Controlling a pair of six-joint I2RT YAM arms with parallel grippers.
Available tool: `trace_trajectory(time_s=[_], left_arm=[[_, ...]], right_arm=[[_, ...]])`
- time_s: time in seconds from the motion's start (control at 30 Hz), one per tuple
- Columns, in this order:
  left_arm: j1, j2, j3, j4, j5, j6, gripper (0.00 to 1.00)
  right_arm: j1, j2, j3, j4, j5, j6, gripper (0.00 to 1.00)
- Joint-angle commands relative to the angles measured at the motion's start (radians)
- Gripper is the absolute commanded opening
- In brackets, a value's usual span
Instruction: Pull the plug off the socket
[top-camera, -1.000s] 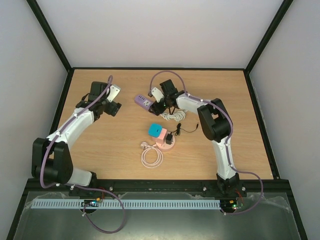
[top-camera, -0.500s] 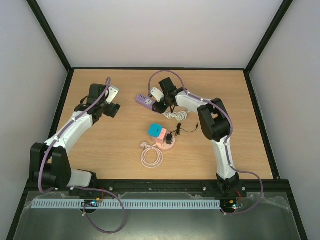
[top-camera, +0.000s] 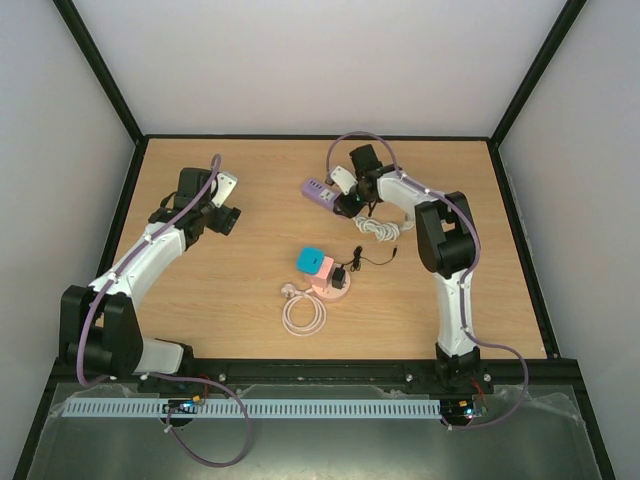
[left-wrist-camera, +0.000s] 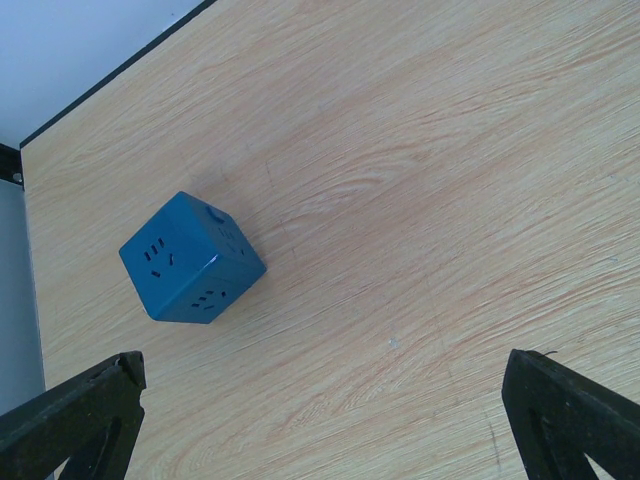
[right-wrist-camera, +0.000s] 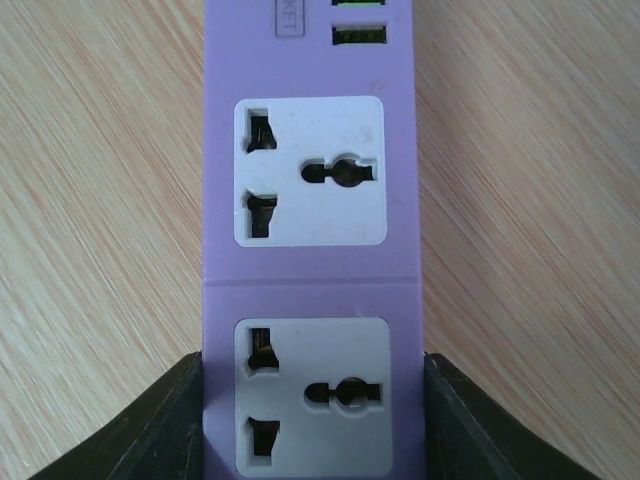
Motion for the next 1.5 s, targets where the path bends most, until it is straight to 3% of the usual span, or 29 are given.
trace_trajectory(time_s=[0.0,0.4,0.83,1.2,1.37,1.47], left_arm=[[0.001,-0.017,0.007,-0.002,0.003,-0.012,1.0],[0.001,-0.019,0.012,-0.004,0.002,-0.011,1.0],[0.001,-0.029,0.008,-0.019,0.043,0.006,1.0],[0.019,-0.079,0.032,-0.064,0.202,0.007,1.0],[0.049,-0.114,0.056,-0.069,0.306,-0.057,1.0],[0.052,-0.136,0.063,-0.084,0.352,-0.066,1.0]], right_arm=[[-0.045,-0.007,-0.024,-0.174,0.097,-0.071,0.37],[-0.271,-0.025,-0.016,-0.318,0.086,-0.144,0.37],[-0.55,-0.034,-0.016,-0.318,0.042,-0.179,0.38],[-0.681,-0.025,-0.014,-0.295,0.037,-0.202,0.41],[-0.682,-0.07,0.007,-0.291,0.006,-0.203,0.56],[-0.682,-0.103,0.036,-0.31,-0.036,-0.204,0.76]])
